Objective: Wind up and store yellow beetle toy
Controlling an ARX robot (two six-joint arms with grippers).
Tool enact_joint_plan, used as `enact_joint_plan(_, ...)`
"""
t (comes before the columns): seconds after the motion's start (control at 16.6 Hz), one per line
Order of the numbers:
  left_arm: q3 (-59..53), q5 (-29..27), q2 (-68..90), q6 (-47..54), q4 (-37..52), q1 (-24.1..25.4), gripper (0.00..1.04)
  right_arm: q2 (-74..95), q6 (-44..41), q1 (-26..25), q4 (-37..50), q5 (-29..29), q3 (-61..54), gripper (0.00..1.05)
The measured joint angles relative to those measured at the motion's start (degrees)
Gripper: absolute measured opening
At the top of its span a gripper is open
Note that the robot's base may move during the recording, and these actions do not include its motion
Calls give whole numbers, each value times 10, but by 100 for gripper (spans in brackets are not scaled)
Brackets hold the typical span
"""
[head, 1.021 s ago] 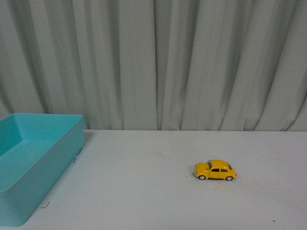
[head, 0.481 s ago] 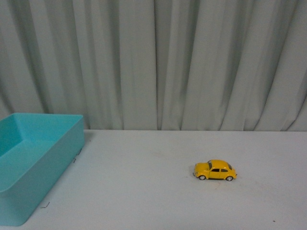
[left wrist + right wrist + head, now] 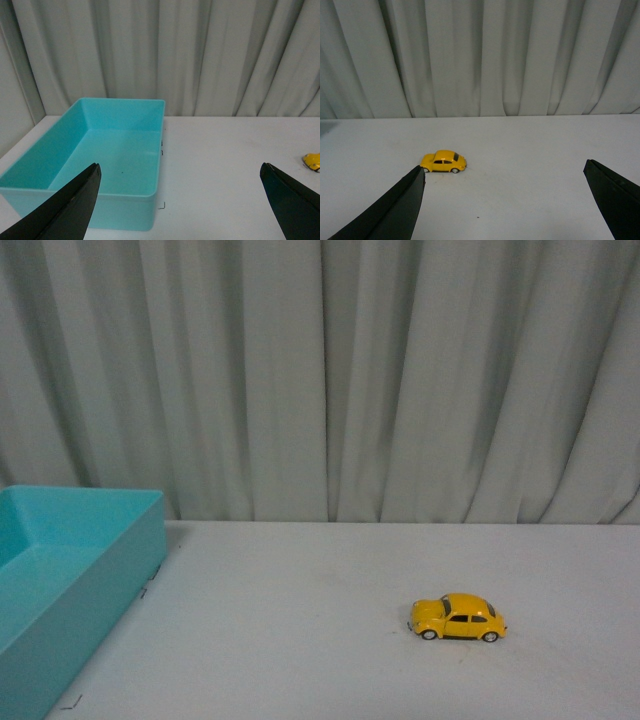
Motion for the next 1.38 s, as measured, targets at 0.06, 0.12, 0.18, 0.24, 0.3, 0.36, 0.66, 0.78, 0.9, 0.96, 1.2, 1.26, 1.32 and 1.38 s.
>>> enact_joint_plan(0.06, 0, 0, 0, 0, 0, 0, 98, 0, 0, 0, 0, 0, 0, 98)
enact_joint_plan(0.12, 0, 0, 0, 0, 0, 0, 98, 0, 0, 0, 0, 0, 0, 98)
enact_joint_plan(0.18, 0, 0, 0, 0, 0, 0, 98, 0, 0, 0, 0, 0, 0, 98)
enact_joint_plan(0.24, 0, 0, 0, 0, 0, 0, 98, 0, 0, 0, 0, 0, 0, 98)
enact_joint_plan(0.3, 0, 0, 0, 0, 0, 0, 98, 0, 0, 0, 0, 0, 0, 98)
enact_joint_plan(0.36, 0, 0, 0, 0, 0, 0, 98, 0, 0, 0, 0, 0, 0, 98)
enact_joint_plan(0.66, 0, 0, 0, 0, 0, 0, 98, 0, 0, 0, 0, 0, 0, 98)
enact_joint_plan(0.78, 0, 0, 0, 0, 0, 0, 98, 0, 0, 0, 0, 0, 0, 98)
enact_joint_plan(0.9, 0, 0, 0, 0, 0, 0, 98, 0, 0, 0, 0, 0, 0, 98)
enact_joint_plan(0.96, 0, 0, 0, 0, 0, 0, 98, 0, 0, 0, 0, 0, 0, 98)
enact_joint_plan(1.2, 0, 0, 0, 0, 0, 0, 98, 0, 0, 0, 0, 0, 0, 98)
enact_joint_plan(1.26, 0, 0, 0, 0, 0, 0, 98, 0, 0, 0, 0, 0, 0, 98)
enact_joint_plan(1.32, 0, 0, 0, 0, 0, 0, 98, 0, 0, 0, 0, 0, 0, 98)
enact_joint_plan(1.38, 0, 0, 0, 0, 0, 0, 98, 0, 0, 0, 0, 0, 0, 98)
